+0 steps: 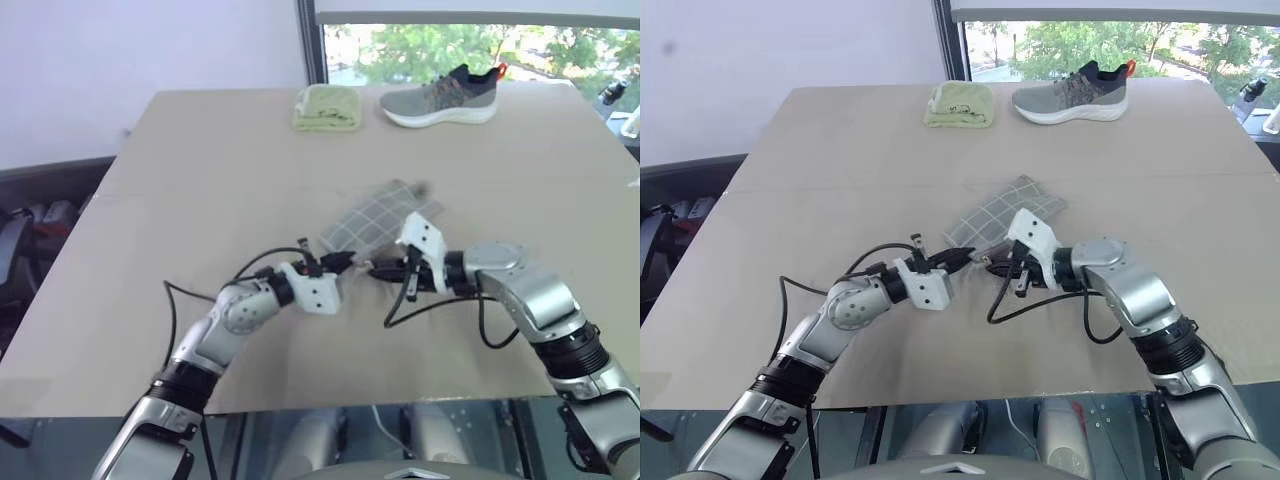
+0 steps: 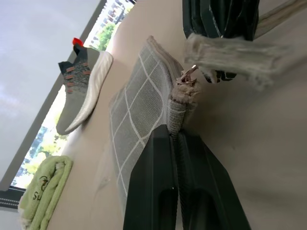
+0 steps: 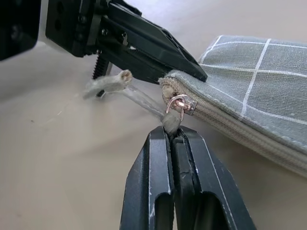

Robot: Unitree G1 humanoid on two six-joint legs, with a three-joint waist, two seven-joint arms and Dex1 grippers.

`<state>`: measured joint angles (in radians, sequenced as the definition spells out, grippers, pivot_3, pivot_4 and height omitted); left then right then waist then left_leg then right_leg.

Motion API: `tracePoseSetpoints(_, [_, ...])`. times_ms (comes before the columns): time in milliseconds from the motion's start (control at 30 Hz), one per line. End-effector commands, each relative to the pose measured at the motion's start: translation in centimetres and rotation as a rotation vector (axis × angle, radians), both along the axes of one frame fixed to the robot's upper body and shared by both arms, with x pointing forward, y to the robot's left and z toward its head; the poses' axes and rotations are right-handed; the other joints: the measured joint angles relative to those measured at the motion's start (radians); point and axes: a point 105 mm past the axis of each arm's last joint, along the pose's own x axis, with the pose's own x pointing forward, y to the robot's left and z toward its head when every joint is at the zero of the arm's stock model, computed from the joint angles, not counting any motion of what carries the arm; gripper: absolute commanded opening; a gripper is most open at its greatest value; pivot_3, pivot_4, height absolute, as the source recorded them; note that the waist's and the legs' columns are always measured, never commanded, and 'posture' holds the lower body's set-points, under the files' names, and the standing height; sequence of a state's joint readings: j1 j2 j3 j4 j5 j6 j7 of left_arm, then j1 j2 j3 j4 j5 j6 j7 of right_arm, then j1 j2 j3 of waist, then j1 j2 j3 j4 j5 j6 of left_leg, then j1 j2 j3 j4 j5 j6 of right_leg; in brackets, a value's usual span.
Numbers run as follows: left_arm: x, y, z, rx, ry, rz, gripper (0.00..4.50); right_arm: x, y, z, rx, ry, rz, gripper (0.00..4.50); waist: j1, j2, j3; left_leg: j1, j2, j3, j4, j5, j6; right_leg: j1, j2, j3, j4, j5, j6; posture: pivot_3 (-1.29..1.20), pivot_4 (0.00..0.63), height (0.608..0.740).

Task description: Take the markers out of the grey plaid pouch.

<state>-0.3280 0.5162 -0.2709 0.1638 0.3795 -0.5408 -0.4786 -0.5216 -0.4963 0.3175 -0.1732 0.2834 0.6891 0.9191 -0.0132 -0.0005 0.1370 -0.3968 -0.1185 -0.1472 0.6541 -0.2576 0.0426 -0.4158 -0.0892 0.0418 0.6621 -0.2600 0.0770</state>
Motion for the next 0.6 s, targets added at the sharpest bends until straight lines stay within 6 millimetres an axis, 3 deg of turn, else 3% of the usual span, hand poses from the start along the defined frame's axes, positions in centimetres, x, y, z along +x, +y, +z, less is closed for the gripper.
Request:
tracePoseSetpoints(33, [1.2, 0.5, 2.4, -0.056, -0.024, 0.053, 0.0, 0.8, -0.7, 0.2, 0.0, -0.036, -0.053, 0.14, 0.0, 0.0, 0.0, 0.0, 0.0, 0.0, 0.0, 0.0, 0.0, 0.0, 0.0, 0.0, 0.0, 0.0, 0.0, 0.0, 0.15, 0.74])
tracePoseSetpoints(200, [0.7, 0.8, 2.5, 0.069, -0.059, 0.014, 0.0, 2.7, -4.2, 0.0, -0.046, -0.074, -0.201, 0.14, -0.001, 0.0, 0.0, 0.0, 0.0, 0.0, 0.0, 0.0, 0.0, 0.0, 0.0, 0.0, 0.0, 0.0, 0.0, 0.0, 0.15, 0.74])
tracePoseSetpoints(467, [0.9, 1.2, 5.1, -0.109, 0.001, 0.085, 0.0, 4.5, -9.5, 0.4, -0.093, -0.109, -0.37, 0.14, -0.003, 0.0, 0.0, 0.0, 0.0, 0.0, 0.0, 0.0, 0.0, 0.0, 0.0, 0.0, 0.0, 0.0, 0.0, 0.0, 0.15, 0.74])
tracePoseSetpoints(600, [0.7, 1.2, 5.4, -0.13, 0.019, 0.089, 0.0, 5.1, -10.2, 1.1, -0.082, -0.136, -0.398, 0.14, -0.003, 0.0, 0.0, 0.0, 0.001, 0.001, 0.0, 0.0, 0.0, 0.0, 0.0, 0.001, 0.0, 0.0, 0.0, 0.0, 0.15, 0.74])
